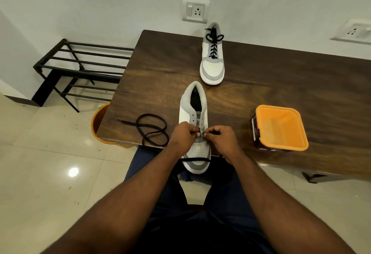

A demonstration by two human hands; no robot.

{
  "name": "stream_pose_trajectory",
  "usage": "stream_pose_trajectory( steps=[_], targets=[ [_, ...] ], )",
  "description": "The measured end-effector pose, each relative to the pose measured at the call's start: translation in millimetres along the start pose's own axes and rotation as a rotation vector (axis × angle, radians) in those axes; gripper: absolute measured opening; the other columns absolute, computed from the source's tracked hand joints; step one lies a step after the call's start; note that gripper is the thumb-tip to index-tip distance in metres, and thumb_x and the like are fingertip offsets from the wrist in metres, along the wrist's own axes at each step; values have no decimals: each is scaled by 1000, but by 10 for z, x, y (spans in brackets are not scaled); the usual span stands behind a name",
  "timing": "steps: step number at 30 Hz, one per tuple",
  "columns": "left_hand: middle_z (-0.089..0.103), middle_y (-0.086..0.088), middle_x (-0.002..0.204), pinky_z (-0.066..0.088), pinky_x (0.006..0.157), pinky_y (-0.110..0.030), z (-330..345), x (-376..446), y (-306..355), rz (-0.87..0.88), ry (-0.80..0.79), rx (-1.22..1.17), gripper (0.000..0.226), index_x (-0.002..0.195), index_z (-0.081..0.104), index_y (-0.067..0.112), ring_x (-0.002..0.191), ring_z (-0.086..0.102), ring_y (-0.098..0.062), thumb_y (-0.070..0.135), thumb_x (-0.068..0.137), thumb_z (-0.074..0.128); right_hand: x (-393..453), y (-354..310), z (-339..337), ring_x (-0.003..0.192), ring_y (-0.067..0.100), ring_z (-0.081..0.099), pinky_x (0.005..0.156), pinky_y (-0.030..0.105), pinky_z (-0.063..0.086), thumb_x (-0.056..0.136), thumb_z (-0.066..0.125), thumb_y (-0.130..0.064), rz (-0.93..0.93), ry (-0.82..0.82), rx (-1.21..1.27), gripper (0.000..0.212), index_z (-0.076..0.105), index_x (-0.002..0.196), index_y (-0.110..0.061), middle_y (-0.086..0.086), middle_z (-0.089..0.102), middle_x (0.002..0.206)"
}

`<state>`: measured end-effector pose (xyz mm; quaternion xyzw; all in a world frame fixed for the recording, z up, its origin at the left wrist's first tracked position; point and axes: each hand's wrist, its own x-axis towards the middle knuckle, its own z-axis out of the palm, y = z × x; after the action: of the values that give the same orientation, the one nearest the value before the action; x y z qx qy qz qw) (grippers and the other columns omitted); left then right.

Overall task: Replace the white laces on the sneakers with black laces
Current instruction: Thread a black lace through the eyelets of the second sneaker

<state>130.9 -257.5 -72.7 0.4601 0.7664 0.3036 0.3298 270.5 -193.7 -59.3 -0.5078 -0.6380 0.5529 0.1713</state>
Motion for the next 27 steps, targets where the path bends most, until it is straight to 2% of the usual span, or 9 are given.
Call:
stream_pose_trajectory(
  steps=[3,6,12,16,19,21,23,25,27],
  targets=[
    [71,-12,95,49,78,-30,-11,50,8,7,-46,15,13,95,74,2,90,66,-26,6,89,64,10,12,-10,60,5,61,61,18,53,81,73,-3,10,5,19,10,75,82,-12,2,72,74],
    [61,-16,100,44,76,-33,2,60,27,35,-71,107,10,95,64,3,91,59,-30,7,92,56,4,14,-23,59,5,60,62,19,53,81,73,-2,-2,-8,24,8,75,87,-7,5,72,75],
    [54,-13,102,45,82,-43,131,-75,-62,59,70,60,12,97,56,5,91,54,-30,10,98,46,-24,73,-23,62,5,61,62,17,52,82,73,-3,10,-5,73,9,75,90,-5,8,72,79],
    [58,-9,90,46,75,-40,86,-90,-105,2,144,-173,15,93,53,3,81,55,-22,9,101,42,-40,99,-1,58,0,61,60,15,50,83,72,-2,27,19,71,11,74,93,-6,6,72,79],
    [62,-10,81,48,61,-31,0,-105,-90,-168,161,-514,20,91,48,8,66,55,-18,9,104,33,-38,103,25,56,2,59,58,18,50,83,72,-4,36,38,62,7,75,89,-7,6,71,74],
    [63,-12,79,50,58,-28,-46,-102,-103,-295,195,-757,20,94,44,10,62,59,-19,11,106,28,-48,85,33,59,6,60,62,25,52,83,75,-13,36,36,58,4,76,82,-9,8,71,72],
    [63,-15,79,56,60,-31,-58,-96,-116,-396,235,-941,21,101,43,8,64,63,-22,16,108,25,-51,42,36,60,11,60,65,31,54,79,79,-29,69,39,45,20,75,76,-9,10,72,71],
    [62,-17,81,58,63,-33,-60,-81,-114,-454,263,-1040,23,102,41,7,66,64,-25,19,108,22,-25,-11,58,59,15,62,63,34,55,72,82,-42,96,55,-34,33,72,71,-11,8,71,67],
    [61,-18,81,58,62,-33,-61,-50,-121,-476,277,-1060,26,97,41,7,66,64,-25,19,108,22,8,-54,108,60,17,64,60,33,53,68,83,-46,80,100,-204,35,68,67,-14,4,69,63]
  ],
)
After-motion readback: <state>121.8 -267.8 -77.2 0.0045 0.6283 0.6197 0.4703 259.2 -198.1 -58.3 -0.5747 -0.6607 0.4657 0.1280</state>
